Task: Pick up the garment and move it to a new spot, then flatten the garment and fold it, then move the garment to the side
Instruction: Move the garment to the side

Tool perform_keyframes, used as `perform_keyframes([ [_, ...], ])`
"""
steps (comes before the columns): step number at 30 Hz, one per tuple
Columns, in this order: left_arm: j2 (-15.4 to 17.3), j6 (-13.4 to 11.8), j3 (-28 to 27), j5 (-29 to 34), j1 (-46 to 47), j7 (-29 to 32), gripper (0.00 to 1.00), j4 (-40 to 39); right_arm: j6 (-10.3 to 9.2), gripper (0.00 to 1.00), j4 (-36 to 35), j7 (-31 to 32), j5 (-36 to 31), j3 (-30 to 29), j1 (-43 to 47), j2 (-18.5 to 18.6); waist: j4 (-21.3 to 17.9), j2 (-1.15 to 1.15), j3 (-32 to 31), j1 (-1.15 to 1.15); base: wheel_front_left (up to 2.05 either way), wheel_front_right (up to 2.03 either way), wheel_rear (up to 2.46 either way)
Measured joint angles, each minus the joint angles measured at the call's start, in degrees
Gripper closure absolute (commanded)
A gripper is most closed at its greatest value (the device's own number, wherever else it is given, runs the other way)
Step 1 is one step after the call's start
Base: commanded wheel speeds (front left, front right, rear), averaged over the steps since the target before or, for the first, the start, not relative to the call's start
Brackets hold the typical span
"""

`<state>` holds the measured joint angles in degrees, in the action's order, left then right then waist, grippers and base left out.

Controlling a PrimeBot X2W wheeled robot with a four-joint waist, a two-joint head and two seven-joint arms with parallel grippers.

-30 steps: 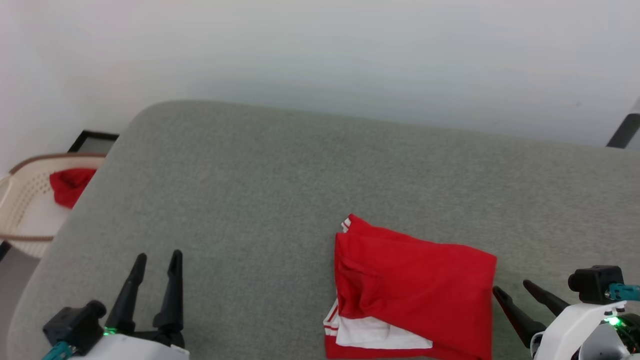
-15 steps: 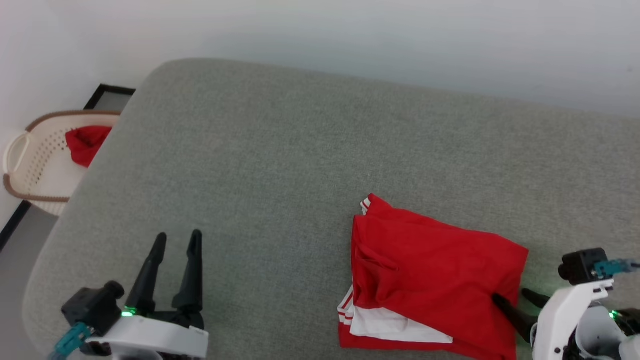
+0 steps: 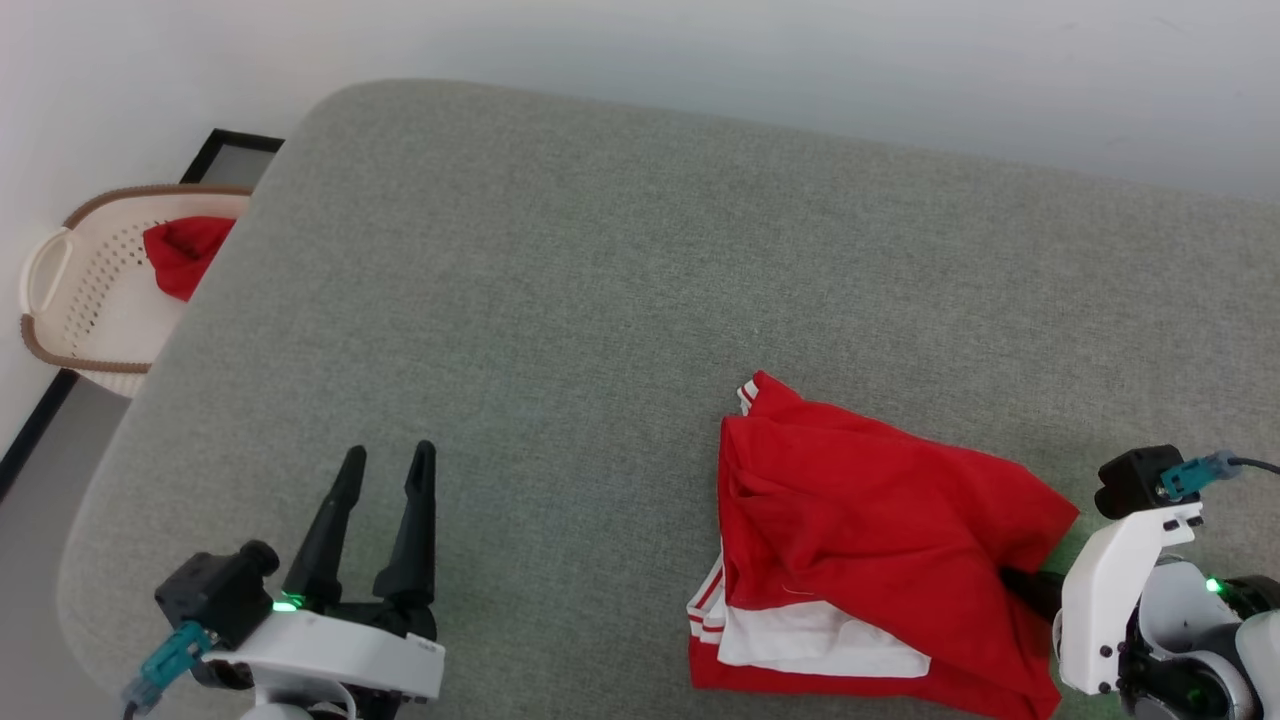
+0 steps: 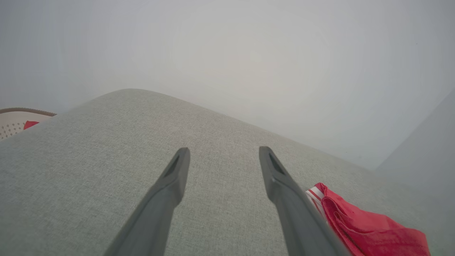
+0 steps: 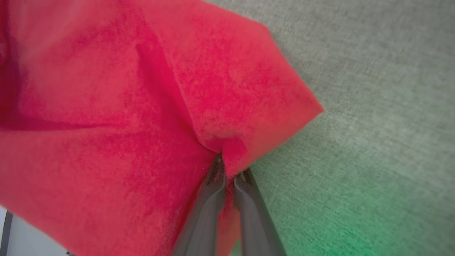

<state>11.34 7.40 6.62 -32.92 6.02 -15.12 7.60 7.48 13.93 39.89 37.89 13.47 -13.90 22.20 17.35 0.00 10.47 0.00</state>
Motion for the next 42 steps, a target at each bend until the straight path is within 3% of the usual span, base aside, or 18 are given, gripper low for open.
perform_keyframes([
  [9, -0.04, 0.00, 0.05, -0.57, 0.41, 0.00, 0.00, 0.70, 0.04, 1.00, -1.58, 3.08, 0.30, -0.01, -1.21, 1.09, -0.02, 0.00, -0.42, 0.00, 0.00, 0.00, 0.00],
  [17, 0.15, 0.00, -0.12, -0.54, 0.38, -0.01, 0.00, 0.82, 0.04, 1.00, -5.89, 5.13, -0.77, 0.14, -3.43, 4.19, -1.49, 0.00, -1.48, 0.00, 0.00, 0.00, 0.00],
  [33, 0.80, 0.00, 1.38, 0.44, 3.44, 0.00, 0.00, -0.69, 0.04, 1.00, -8.80, 6.88, -2.09, -0.94, -11.42, 12.84, -7.66, 0.00, -0.83, 0.00, 0.00, 0.00, 0.00],
  [42, 2.21, 0.00, 2.30, 1.21, 6.76, 0.00, 0.00, -1.47, 0.04, 1.00, -5.90, 2.86, -0.89, -0.23, -16.13, 16.60, -12.52, 0.00, 1.55, 0.00, 0.00, 0.00, 0.00],
])
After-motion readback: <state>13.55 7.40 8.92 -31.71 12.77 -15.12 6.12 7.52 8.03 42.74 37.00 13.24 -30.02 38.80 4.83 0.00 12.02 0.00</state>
